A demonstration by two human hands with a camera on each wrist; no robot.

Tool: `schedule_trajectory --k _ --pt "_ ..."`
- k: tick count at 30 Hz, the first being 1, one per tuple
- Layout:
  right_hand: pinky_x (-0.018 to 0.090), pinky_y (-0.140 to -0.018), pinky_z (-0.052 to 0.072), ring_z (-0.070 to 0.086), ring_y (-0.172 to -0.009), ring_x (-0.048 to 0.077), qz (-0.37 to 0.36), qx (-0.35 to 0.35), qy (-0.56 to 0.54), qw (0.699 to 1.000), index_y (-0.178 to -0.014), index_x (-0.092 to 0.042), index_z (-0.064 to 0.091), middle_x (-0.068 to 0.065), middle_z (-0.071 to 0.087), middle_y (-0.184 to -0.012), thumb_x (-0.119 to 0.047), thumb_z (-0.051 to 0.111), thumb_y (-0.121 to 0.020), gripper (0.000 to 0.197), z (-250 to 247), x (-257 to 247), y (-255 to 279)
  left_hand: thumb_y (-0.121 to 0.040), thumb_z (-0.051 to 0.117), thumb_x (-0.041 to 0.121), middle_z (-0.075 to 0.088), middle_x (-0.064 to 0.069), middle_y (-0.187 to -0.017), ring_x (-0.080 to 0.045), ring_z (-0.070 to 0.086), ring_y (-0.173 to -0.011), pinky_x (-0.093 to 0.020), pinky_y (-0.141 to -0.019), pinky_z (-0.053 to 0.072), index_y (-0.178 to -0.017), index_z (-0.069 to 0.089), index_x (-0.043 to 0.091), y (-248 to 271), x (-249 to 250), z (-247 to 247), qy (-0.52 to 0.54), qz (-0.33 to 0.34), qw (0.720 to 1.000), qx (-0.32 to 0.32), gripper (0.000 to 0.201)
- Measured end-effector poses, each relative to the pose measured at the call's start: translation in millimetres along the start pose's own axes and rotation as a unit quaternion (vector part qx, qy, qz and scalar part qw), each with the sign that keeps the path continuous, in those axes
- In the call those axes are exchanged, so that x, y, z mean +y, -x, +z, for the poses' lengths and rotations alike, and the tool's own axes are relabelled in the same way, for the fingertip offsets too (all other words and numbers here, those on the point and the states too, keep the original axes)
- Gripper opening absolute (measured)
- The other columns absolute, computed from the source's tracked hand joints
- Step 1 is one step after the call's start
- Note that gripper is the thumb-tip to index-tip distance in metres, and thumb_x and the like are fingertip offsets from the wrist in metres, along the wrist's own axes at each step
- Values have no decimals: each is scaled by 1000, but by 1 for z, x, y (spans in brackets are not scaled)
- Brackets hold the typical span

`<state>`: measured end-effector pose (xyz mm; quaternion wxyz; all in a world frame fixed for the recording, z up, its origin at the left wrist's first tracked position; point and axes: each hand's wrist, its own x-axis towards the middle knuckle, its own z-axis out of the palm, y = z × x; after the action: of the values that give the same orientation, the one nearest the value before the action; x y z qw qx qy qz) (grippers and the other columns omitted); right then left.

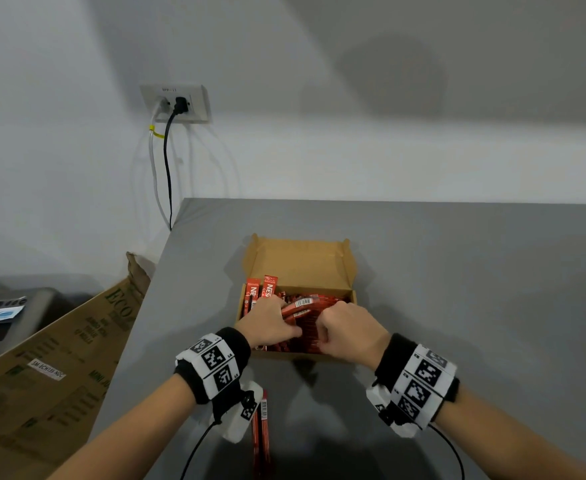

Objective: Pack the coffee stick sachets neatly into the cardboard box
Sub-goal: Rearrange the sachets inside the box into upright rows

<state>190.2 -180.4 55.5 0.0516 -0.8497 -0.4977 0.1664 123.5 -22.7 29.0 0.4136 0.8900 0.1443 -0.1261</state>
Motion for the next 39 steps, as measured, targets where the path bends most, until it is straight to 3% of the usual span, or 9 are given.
schedule_trajectory --k 6,12,15,18,25,28,32,35,39 --pt "39 -89 49 59 -104 29 -198 -117 -10 973 -118 -7 58 14 56 -120 -12 56 -89 29 34 -42 7 -83 59 11 51 -1 -60 -11 48 -48 -19 -48 39 -64 48 14 0 5 -11 44 -13 995 86 22" --pt "46 -88 47 53 -112 34 -296 -147 111 937 -131 -14 52 13 43 -134 -12 52 -92 39 51 -54 -9 -87 55 13 53 -2 -65 -11 47 -50 -15 -45 40 -72 51 12 3 7 -19 27 -26 995 96 16" --pt "45 -88 47 55 -109 31 -295 -132 121 939 -123 -9 58 12 52 -123 -18 50 -93 32 55 -47 -12 -88 56 15 58 -6 -72 -14 53 -57 -21 -53 46 -78 55 11 5 5 -20 17 -33 995 92 11" --pt "43 -85 49 59 -100 31 -287 -88 68 951 -114 -4 63 14 57 -114 -17 46 -95 29 52 -40 -9 -88 56 14 56 -3 -68 -11 50 -52 -13 -44 41 -77 54 11 7 8 -21 14 -31 995 92 12" --pt "26 -84 49 63 -89 17 -152 54 -148 976 -100 -6 67 7 69 -98 -10 53 -92 17 16 4 0 -90 57 17 63 -5 -72 -9 51 -48 -10 -40 38 -86 64 4 6 8 -38 43 -23 991 128 16" --pt "15 -79 48 64 -83 10 -43 120 -192 973 -101 -8 69 6 71 -97 -11 56 -91 16 7 32 4 -86 65 32 66 0 -68 -3 54 -48 -12 -47 41 -83 66 14 10 11 -41 63 7 996 70 18" --pt "-2 -70 38 56 -73 -7 13 172 -229 958 -101 -8 71 2 71 -95 -9 58 -90 17 2 43 4 -75 76 35 72 -5 -87 -18 68 -74 -31 -70 57 -100 67 11 9 14 -32 41 22 999 18 36" --pt "-1 -68 37 49 -70 -14 6 198 -216 956 -103 -11 71 -2 69 -94 -14 60 -89 18 -2 43 5 -75 77 23 72 -7 -90 -21 69 -81 -39 -77 57 -104 65 8 8 14 -31 63 16 998 23 35" --pt "8 -76 32 41 -83 -6 -35 183 -126 974 -104 -16 70 -5 63 -101 -28 63 -87 22 2 44 6 -77 75 19 72 -4 -83 -23 69 -81 -39 -76 56 -95 68 9 10 17 -32 57 24 998 12 22"
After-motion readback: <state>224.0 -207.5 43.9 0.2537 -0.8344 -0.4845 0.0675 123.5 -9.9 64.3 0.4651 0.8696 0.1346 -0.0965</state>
